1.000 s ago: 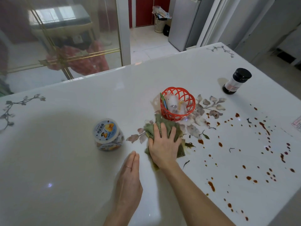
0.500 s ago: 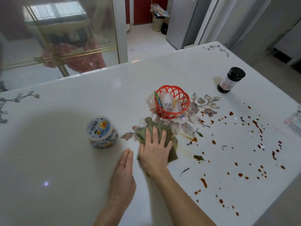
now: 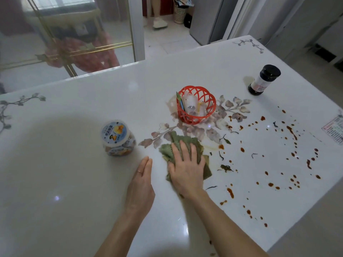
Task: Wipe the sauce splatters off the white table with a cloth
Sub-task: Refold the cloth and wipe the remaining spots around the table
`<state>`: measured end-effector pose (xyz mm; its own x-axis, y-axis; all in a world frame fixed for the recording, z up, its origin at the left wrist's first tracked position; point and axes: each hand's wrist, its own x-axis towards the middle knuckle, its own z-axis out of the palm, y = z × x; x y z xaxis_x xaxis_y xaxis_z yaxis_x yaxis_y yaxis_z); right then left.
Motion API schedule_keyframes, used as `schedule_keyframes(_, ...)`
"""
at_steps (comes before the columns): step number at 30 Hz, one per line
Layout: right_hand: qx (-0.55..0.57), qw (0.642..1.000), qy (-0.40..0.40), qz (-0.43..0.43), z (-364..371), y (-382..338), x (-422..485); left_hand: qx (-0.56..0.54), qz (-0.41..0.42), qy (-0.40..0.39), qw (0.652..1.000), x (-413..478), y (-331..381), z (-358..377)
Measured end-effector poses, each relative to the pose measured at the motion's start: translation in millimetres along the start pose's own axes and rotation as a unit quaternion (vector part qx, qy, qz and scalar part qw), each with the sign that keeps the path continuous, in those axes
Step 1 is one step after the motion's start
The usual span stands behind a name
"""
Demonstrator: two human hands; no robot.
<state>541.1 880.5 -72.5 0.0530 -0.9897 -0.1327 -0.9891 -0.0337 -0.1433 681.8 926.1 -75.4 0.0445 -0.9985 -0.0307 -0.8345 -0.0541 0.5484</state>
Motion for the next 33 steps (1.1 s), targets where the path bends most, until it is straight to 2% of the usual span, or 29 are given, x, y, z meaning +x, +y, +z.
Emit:
schedule_keyframes(2, -0.001, 0.999, -0.007, 0.039, -3, 24, 17, -0.006, 0.001, 0.001, 1.0, 1, 0, -2)
schedule_keyframes(4, 0.019, 0.992, 0.029, 0.118, -5, 36, 28, -0.007, 0.006, -0.001, 1.0, 2, -2, -4)
schedule_keyframes(6, 0.03, 0.987, 0.042, 0.154, -5, 30, 26, -0.009, 0.012, 0.0, 1.0, 2, -5, -5)
schedule_keyframes(9, 0.008, 0.994, 0.027, 0.11, -1, 23, 11, -0.01, 0.014, 0.002, 1.0, 3, -7, -5)
schedule_keyframes(11, -0.006, 0.997, -0.01, 0.073, -12, 38, 16, -0.007, 0.016, 0.006, 1.0, 4, -6, -4)
schedule_keyframes(15, 0.021, 0.99, -0.026, 0.14, -19, 53, 49, -0.004, 0.01, 0.009, 1.0, 4, -7, -3)
schedule_keyframes(17, 0.02, 0.987, 0.01, 0.157, -15, 38, 39, 0.0, 0.013, 0.007, 1.0, 4, -8, -2)
schedule_keyframes(19, 0.026, 0.991, 0.033, 0.125, -6, 16, 8, 0.004, 0.015, 0.006, 1.0, 4, -11, 1)
schedule_keyframes(22, 0.021, 0.998, 0.009, 0.052, 5, -1, -44, 0.008, 0.015, 0.009, 1.0, 3, -9, 4)
schedule_keyframes(25, 0.001, 1.0, 0.013, 0.005, 8, 17, -38, 0.015, 0.015, 0.015, 1.0, 4, -5, 3)
schedule_keyframes(30, -0.005, 0.998, 0.022, 0.059, 3, 35, 6, 0.031, 0.014, 0.007, 0.999, 4, -4, 2)
schedule_keyframes(33, 0.018, 0.995, 0.065, 0.07, 13, 14, -25, 0.029, 0.018, -0.001, 0.999, 4, -7, -1)
